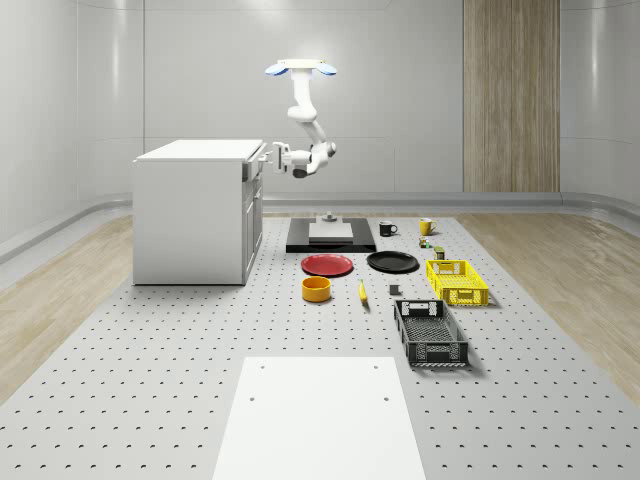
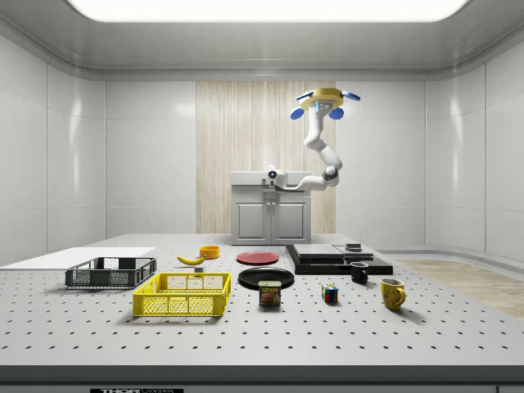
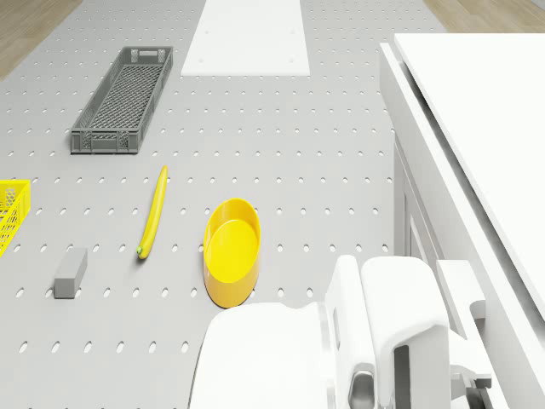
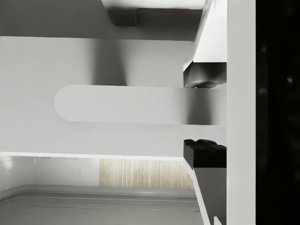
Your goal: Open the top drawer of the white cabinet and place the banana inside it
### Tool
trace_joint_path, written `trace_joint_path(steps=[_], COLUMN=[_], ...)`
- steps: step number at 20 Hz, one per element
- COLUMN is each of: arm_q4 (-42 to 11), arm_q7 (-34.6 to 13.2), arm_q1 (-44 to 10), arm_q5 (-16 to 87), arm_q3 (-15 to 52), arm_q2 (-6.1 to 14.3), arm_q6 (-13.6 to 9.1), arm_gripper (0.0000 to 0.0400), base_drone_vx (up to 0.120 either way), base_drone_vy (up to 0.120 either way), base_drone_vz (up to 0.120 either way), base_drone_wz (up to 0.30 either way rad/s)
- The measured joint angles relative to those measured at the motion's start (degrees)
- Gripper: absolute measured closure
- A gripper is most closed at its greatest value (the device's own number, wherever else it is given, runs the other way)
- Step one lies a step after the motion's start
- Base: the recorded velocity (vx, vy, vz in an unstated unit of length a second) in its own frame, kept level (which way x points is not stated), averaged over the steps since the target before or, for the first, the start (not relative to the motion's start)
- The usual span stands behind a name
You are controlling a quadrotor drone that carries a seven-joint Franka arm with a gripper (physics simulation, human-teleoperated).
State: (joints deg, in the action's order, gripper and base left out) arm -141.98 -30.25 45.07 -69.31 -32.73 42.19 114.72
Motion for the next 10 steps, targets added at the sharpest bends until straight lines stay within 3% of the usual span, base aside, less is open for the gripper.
trace_joint_path(steps=[1,2,5,6,7,10], arm_q4=[-1.52,-2.38,-1.55,-1.27,-0.03,1.01], arm_q7=[4.44,4.79,1.23,1.19,-3.36,-4.92], arm_q1=[-0.38,-0.08,-0.34,-0.59,-0.83,-0.88], arm_q5=[5.60,7.21,5.78,5.37,5.30,5.45], arm_q3=[-3.39,-6.40,-6.28,-6.38,-5.75,-6.26], arm_q2=[0.66,1.83,3.55,3.75,4.96,5.58], arm_q6=[-0.46,-1.41,-2.48,-3.05,-3.56,-4.40], arm_gripper=[0.0139,0.0173,0.0237,0.0275,0.0303,0.0299], base_drone_vx=[0.000,0.000,0.000,0.000,0.000,0.000], base_drone_vy=[0.000,0.000,0.000,0.000,0.080,0.120], base_drone_vz=[0.000,0.000,0.000,0.000,0.000,0.000], base_drone_wz=[0.000,0.000,0.000,0.000,0.000,0.000])
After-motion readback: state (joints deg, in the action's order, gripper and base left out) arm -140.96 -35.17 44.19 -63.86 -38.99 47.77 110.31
